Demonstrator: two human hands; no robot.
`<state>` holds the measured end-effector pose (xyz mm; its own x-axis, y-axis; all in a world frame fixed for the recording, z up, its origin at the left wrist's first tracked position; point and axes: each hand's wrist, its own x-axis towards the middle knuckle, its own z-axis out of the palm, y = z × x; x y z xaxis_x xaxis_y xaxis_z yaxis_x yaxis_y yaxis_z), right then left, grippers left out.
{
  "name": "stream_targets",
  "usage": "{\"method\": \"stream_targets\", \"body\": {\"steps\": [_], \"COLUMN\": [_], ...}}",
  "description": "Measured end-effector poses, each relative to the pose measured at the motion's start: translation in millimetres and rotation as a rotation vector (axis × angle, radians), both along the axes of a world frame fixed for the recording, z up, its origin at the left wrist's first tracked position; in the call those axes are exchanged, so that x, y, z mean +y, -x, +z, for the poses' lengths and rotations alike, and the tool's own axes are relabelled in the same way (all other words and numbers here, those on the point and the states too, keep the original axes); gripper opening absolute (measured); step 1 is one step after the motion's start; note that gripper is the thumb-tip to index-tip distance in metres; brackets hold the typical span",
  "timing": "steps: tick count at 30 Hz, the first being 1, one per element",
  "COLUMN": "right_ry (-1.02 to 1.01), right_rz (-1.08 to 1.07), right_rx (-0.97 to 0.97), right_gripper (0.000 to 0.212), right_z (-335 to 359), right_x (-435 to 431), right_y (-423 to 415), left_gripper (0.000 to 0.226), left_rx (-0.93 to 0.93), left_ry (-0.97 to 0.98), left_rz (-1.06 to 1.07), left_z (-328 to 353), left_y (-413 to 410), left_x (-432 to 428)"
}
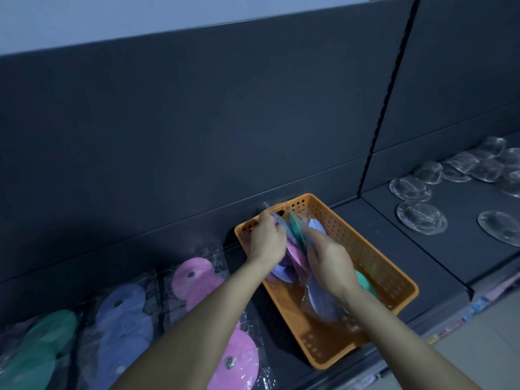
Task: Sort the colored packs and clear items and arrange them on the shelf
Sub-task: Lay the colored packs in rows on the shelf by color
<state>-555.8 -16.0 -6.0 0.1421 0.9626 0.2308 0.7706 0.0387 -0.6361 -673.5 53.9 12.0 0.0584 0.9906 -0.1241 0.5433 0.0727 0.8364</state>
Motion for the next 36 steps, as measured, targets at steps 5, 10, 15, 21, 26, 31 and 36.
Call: {"method": "stream_targets", "body": {"steps": [5, 10, 15, 21, 26, 31, 36], "right_ry": [0.019, 0.017, 0.076, 0.0, 0.0, 0.195, 0.32], "right_rz": [-0.002, -0.042, -0.041, -0.055, -0.028, 0.069, 0.084], "right_rx": [0.007, 0.062, 0.1, 0.247, 0.698, 1.103, 1.266], "right_gripper": [0.029, 0.036, 0.045, 0.036, 0.017, 0.025, 0.017], "right_z": [-2, -3, -3, 14, 46, 54, 48], "right_x": [-1, 0, -3, -1, 2, 6, 2], "right_y": [4, 2, -1, 22, 52, 78, 117], "left_gripper": [0.041, 0.017, 0.029, 0.018, 0.012, 0.011, 0.015], "left_rx": [-0.4, -0.337, -0.426, -0.564, -0.673, -0.684, -0.72], "left_ry": [0.514, 0.379, 0.224, 0.096, 0.109, 0.078, 0.054], "left_rz": [0.126, 0.163, 0.174, 0.153, 0.052, 0.057, 0.109], "left_z": [0, -2, 18, 39, 39, 40, 30], "left_y": [5, 7, 27, 70, 102, 134, 170], "left_x": [7, 0, -1, -8, -26, -41, -55]}}
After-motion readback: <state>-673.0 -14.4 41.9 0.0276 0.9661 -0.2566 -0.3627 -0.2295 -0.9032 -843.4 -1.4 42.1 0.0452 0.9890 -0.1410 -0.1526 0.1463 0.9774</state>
